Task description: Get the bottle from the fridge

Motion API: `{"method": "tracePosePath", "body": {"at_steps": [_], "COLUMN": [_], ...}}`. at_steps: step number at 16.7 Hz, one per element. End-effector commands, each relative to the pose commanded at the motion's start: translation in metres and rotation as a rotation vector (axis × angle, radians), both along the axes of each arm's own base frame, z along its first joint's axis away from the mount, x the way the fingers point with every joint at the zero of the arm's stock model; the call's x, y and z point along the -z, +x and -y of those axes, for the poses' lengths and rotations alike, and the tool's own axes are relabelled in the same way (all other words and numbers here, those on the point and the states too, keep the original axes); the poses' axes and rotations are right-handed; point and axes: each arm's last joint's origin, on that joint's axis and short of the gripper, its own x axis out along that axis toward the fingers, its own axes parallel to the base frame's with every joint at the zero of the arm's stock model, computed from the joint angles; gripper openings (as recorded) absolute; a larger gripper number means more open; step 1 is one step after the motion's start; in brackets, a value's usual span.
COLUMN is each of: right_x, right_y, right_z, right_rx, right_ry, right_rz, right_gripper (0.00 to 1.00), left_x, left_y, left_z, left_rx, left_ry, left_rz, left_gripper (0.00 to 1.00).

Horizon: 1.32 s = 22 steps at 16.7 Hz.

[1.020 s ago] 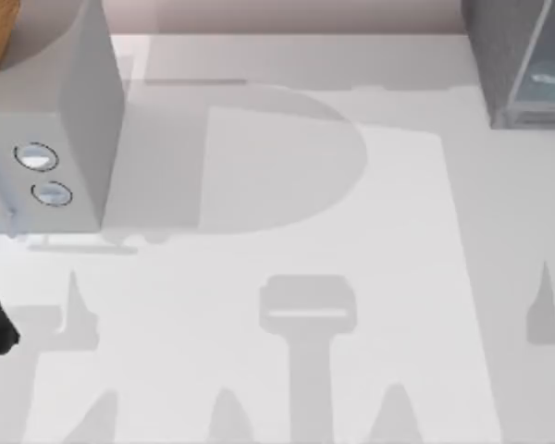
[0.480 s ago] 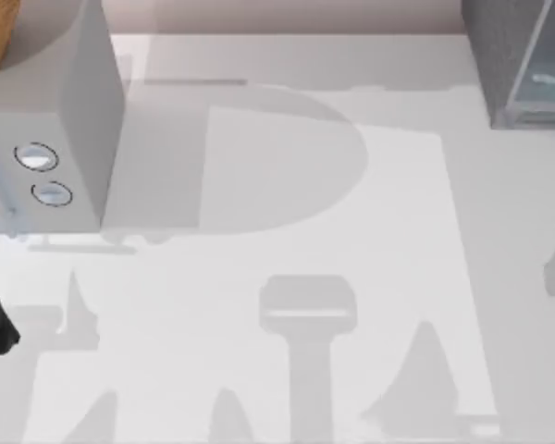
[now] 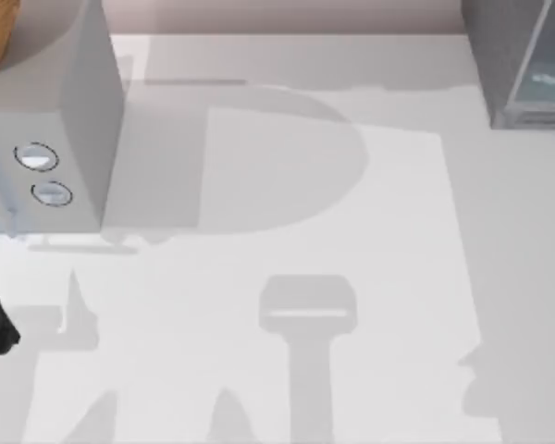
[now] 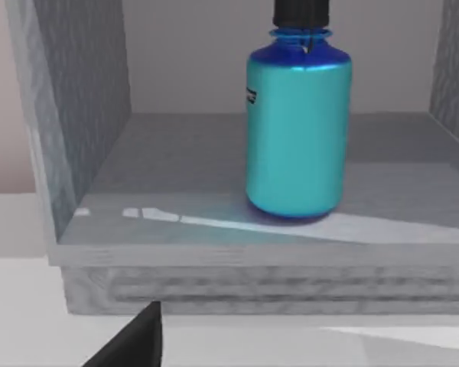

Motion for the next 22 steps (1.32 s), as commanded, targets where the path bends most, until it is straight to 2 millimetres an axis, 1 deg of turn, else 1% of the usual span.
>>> {"method": "tracePosePath", "body": {"at_steps": [3,5,11,13,15,17,19,22], "right_x": [0.014,0.019,0.021,0.021,0.023,0.024,0.026,0.029], "right_y": [0.004,0.005,0.004,0.007,0.02,0.039,0.064,0.108], "right_z": [0.012,0.017,0.017,0.018,0.022,0.027,0.03,0.031], "right_rx": [-0.002,-0.003,-0.005,-0.005,0.0,0.009,0.015,0.015], "right_ry": [-0.002,-0.006,-0.006,-0.005,-0.006,-0.008,-0.007,-0.006], "right_rz": [0.009,0.016,0.016,0.015,0.012,0.012,0.008,0.006], "right_gripper": [1.0,1.0,1.0,1.0,1.0,1.0,1.0,1.0], "left_x": [0.0,0.0,0.0,0.0,0.0,0.0,0.0,0.0], "left_y": [0.0,0.0,0.0,0.0,0.0,0.0,0.0,0.0], "left_z": [0.0,0.0,0.0,0.0,0.0,0.0,0.0,0.0], "left_rx": [0.0,0.0,0.0,0.0,0.0,0.0,0.0,0.0], "left_ry": [0.0,0.0,0.0,0.0,0.0,0.0,0.0,0.0], "left_rz": [0.0,0.0,0.0,0.0,0.0,0.0,0.0,0.0], "left_gripper": [1.0,1.0,1.0,1.0,1.0,1.0,1.0,1.0]}}
